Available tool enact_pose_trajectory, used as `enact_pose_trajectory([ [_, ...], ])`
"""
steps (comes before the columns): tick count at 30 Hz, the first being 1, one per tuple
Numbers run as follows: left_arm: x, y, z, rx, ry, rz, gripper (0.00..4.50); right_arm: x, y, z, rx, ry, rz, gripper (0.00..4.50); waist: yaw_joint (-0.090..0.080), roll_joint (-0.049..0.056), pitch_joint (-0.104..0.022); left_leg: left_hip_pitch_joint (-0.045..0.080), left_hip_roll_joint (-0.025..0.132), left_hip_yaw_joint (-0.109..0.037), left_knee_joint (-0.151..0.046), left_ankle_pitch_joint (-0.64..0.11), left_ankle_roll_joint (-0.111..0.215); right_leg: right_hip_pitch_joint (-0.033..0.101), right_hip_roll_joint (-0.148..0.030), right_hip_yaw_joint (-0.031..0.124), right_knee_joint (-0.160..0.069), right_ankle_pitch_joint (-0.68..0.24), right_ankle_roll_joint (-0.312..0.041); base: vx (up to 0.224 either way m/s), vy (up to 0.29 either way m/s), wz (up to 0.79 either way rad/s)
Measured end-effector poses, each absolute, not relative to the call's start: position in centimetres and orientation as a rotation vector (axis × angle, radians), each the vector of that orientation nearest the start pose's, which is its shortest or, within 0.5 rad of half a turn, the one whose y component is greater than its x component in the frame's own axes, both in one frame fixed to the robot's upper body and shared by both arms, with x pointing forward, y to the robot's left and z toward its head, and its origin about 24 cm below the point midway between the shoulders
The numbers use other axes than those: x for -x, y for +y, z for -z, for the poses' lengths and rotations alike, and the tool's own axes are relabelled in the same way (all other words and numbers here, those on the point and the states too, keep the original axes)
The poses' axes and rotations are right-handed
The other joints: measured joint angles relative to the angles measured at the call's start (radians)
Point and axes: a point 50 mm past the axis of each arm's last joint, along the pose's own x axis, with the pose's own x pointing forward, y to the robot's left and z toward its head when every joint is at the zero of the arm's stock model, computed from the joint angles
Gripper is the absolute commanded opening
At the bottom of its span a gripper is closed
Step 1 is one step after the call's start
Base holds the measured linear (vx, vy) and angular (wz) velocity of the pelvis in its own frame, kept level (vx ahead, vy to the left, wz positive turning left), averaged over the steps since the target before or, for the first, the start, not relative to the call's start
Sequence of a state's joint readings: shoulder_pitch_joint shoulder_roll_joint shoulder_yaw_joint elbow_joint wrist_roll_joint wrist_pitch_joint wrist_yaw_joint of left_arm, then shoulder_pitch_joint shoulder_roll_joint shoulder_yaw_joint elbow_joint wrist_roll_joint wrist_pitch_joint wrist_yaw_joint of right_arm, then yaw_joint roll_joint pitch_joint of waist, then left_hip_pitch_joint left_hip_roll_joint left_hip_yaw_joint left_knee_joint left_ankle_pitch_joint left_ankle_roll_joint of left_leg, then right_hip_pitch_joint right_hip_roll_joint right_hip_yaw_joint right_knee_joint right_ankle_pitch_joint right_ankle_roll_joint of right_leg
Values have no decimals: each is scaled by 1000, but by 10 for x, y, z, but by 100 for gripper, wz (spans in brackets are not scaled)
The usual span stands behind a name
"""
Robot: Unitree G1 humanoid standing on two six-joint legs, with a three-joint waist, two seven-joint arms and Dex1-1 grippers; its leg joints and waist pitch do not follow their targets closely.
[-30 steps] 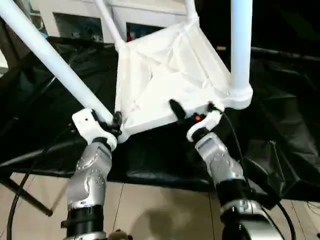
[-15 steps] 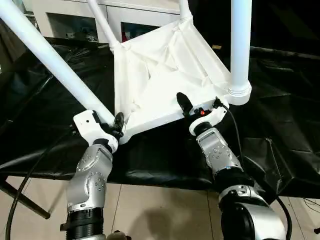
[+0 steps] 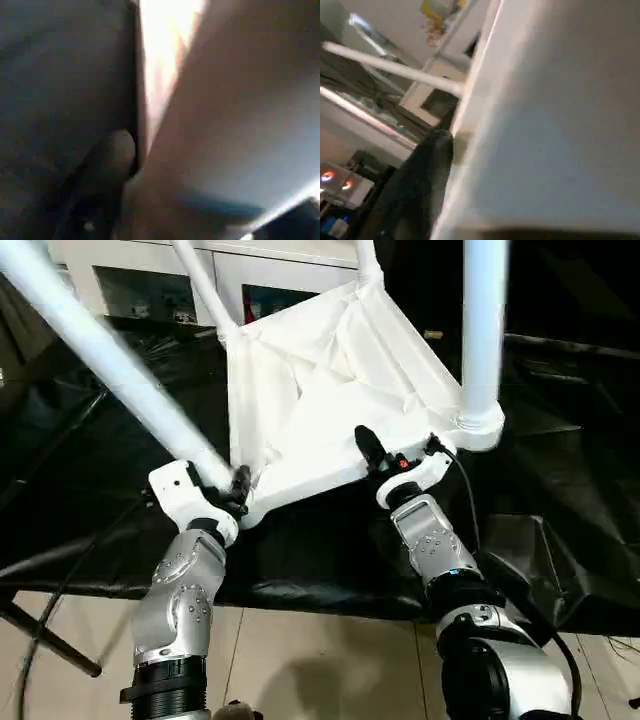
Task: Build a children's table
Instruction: Flip table
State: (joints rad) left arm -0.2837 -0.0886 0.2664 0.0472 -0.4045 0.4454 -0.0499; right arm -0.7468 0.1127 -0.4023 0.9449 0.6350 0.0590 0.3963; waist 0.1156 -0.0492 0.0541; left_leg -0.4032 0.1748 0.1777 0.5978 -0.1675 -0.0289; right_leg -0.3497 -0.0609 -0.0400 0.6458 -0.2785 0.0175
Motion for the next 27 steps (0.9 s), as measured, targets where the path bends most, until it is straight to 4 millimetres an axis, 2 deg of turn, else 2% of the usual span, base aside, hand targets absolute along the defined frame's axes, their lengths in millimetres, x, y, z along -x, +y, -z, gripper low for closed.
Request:
enact_pose_trajectory([
  [2,-300,153,-63,548,181,39,377,-364,-93,-48,-974,131,-287,242,-1,4,3,0,0,0,0,0,1,0,0,0,0,0,0,0,0,0],
  [4,-300,152,-62,575,185,45,379,-364,-94,-49,-974,124,-285,240,0,5,3,0,0,0,0,1,1,0,0,-1,1,0,0,0,0,0],
  [8,-298,154,-60,595,195,74,424,-365,-95,-50,-969,108,-274,230,2,6,3,0,1,0,0,1,1,0,0,-1,1,0,0,0,0,0],
  [12,-294,167,-58,591,181,63,450,-366,-96,-52,-961,101,-267,227,4,9,4,0,1,0,0,-1,-2,0,0,-2,1,0,0,0,0,0],
  [21,-298,179,-69,669,72,20,450,-370,-92,-63,-926,87,-268,223,5,16,7,-1,1,0,0,1,-3,0,0,-2,1,3,-1,0,0,0],
  [27,-300,183,-76,747,19,34,450,-372,-91,-69,-909,80,-265,222,5,17,8,-1,1,0,0,1,-4,0,0,-2,0,3,-1,0,0,0],
])
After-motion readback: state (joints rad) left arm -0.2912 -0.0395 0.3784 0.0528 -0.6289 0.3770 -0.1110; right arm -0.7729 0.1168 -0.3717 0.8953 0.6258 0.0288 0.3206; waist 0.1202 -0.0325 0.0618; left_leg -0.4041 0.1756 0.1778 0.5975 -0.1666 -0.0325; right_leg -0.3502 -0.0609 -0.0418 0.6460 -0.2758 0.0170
